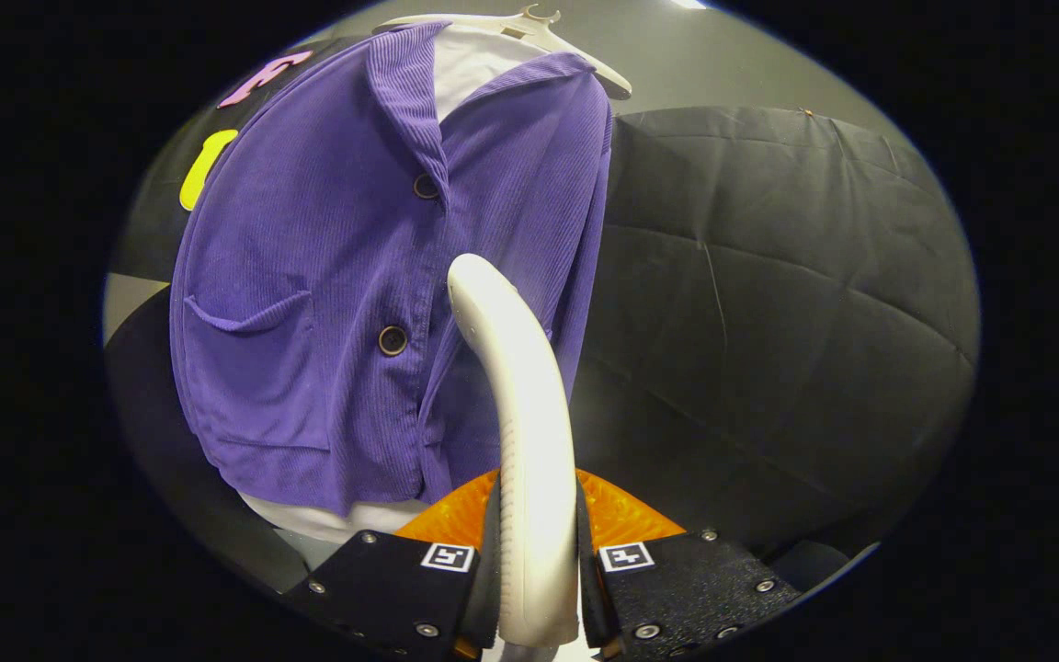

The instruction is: Iron the clothes twice with a garment steamer, once on the left side and once on the right side.

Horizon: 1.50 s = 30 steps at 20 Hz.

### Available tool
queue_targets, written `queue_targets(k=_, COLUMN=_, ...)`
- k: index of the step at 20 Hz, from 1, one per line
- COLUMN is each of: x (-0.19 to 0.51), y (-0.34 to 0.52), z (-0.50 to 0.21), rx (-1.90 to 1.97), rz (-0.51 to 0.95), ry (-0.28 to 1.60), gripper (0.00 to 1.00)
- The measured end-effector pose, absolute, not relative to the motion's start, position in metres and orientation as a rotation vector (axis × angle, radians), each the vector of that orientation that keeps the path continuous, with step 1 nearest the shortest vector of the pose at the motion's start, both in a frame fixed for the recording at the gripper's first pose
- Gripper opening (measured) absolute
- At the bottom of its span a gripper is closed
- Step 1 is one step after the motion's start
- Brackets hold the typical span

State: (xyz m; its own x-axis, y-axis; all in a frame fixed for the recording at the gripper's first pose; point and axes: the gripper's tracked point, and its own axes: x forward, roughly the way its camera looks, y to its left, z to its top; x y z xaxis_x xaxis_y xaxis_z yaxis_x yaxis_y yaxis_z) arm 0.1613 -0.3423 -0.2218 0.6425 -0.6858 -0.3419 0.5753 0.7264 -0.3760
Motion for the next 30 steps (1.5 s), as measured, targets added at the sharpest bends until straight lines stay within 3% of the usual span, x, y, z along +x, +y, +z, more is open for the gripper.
queue_targets(k=14, x=0.121, y=-0.291, z=-0.228, rx=-0.265, rz=-0.623, ry=0.517, gripper=0.35)
queue_targets(k=30, x=0.05, y=-0.128, z=-0.158, rx=-0.236, rz=-0.164, ry=0.403, gripper=0.35)
